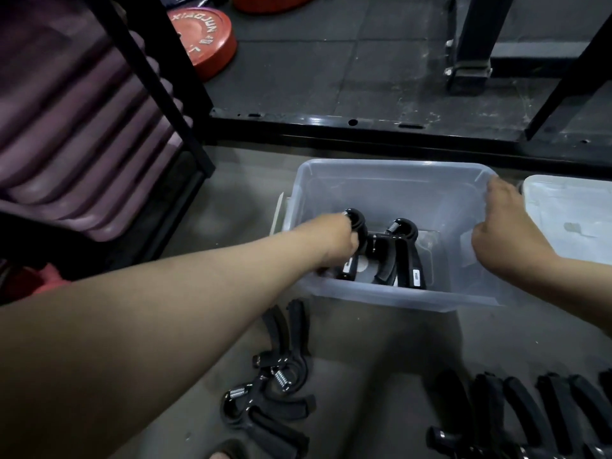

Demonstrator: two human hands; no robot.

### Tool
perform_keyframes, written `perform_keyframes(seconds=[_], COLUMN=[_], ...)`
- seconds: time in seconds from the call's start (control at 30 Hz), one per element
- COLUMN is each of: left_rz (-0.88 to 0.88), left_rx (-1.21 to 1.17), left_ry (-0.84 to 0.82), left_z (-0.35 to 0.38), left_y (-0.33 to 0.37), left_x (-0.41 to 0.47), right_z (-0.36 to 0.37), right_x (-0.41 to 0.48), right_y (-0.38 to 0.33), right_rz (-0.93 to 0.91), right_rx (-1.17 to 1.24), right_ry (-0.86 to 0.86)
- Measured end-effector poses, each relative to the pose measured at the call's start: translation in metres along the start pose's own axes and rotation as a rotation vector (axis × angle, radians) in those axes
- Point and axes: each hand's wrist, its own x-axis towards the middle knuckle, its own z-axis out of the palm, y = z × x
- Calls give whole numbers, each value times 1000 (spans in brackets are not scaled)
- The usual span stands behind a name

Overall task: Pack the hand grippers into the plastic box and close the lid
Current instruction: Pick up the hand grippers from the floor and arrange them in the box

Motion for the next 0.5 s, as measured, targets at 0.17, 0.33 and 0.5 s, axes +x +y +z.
perform_keyframes(seconds=[0.17, 0.33, 0.5], left_rz=[46, -340, -660], left_rx=[-478, -598, -518], left_ry=[496, 744, 318], left_z=[-26, -20, 38], left_y=[-46, -131, -212], left_x=[-35, -54, -71], right_z=[-6, 23, 57], right_x=[0, 34, 76], right_y=[-2, 32, 65], right_rz=[21, 0, -29], right_rx=[-12, -110, -242], right_ry=[8, 85, 113])
